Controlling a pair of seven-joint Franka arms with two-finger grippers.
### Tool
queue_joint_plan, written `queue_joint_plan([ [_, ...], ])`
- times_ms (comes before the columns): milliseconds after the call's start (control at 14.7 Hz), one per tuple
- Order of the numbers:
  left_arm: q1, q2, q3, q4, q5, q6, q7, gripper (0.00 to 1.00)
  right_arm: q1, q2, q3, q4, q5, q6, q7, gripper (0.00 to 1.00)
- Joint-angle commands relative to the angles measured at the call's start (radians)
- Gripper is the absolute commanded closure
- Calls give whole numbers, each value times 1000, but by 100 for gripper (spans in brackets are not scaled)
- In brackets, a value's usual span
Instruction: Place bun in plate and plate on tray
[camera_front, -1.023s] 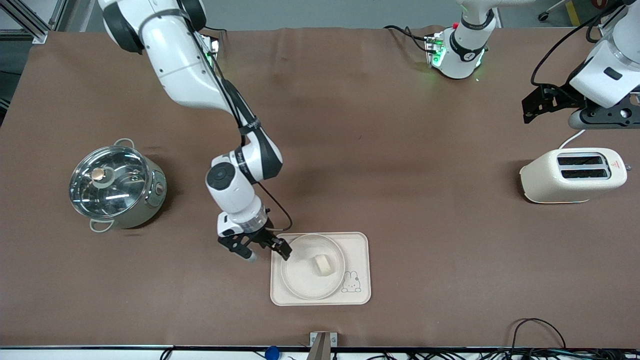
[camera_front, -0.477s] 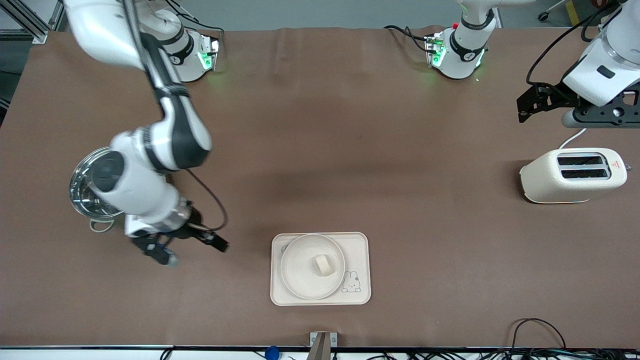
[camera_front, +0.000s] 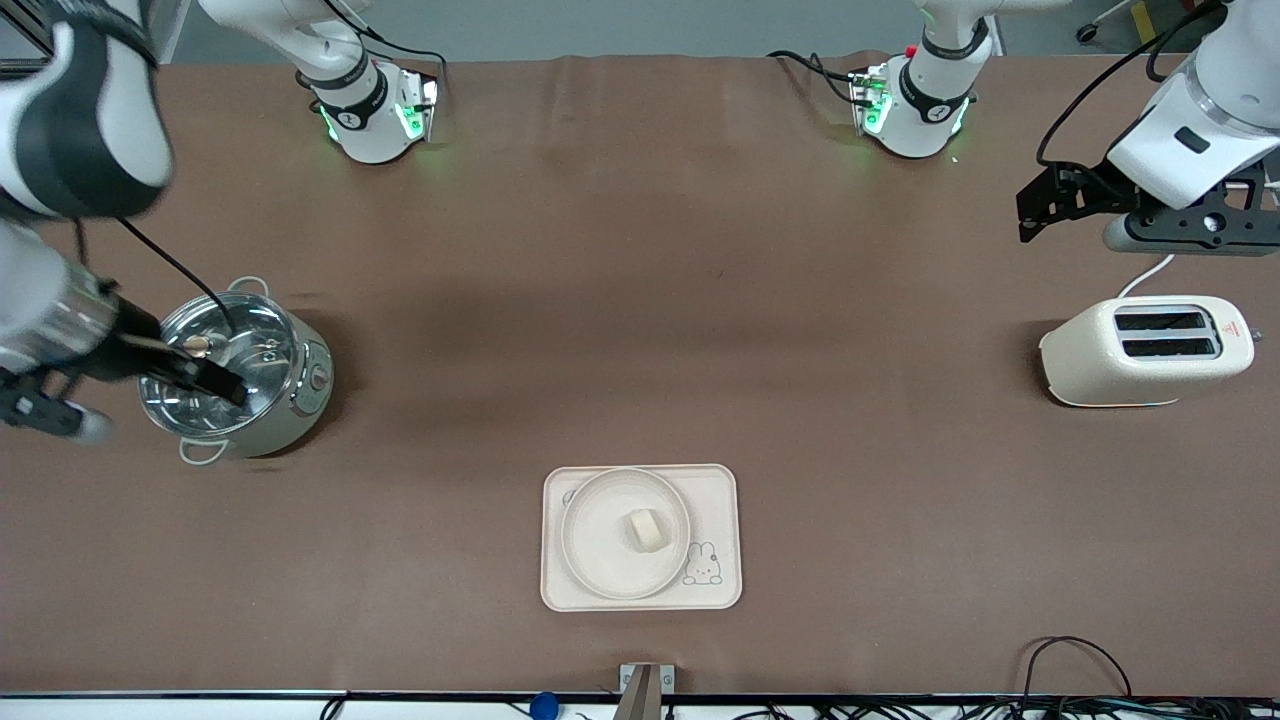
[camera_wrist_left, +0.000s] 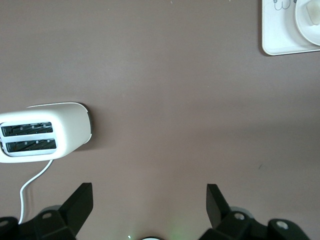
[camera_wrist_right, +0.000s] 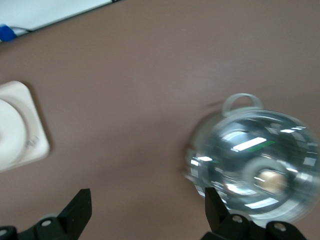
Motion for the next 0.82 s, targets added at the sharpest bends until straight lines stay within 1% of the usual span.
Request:
queue_joint_plan([
  [0, 1, -2, -2, 13, -5, 3, 6, 0, -82, -128, 28, -71, -61, -69, -104, 0],
  [205, -1, 7, -2, 40, -2, 2, 13, 0, -195, -158, 29, -59, -61, -104, -233, 0],
  [273, -1, 8, -2, 46, -2, 2, 15, 0, -214, -157, 31, -42, -60, -113, -259, 0],
  [409, 1, 9, -1, 48, -1, -1, 15, 0, -217, -152, 41, -20, -61, -121, -256, 0],
  [614, 1, 10, -1, 46, 12, -6, 13, 0, -214, -152, 63, -17, -64, -121, -258, 0],
  [750, 2, 10, -1, 45, 12, -6, 13, 0, -229, -157, 133, -20, -99, -123, -252, 0],
])
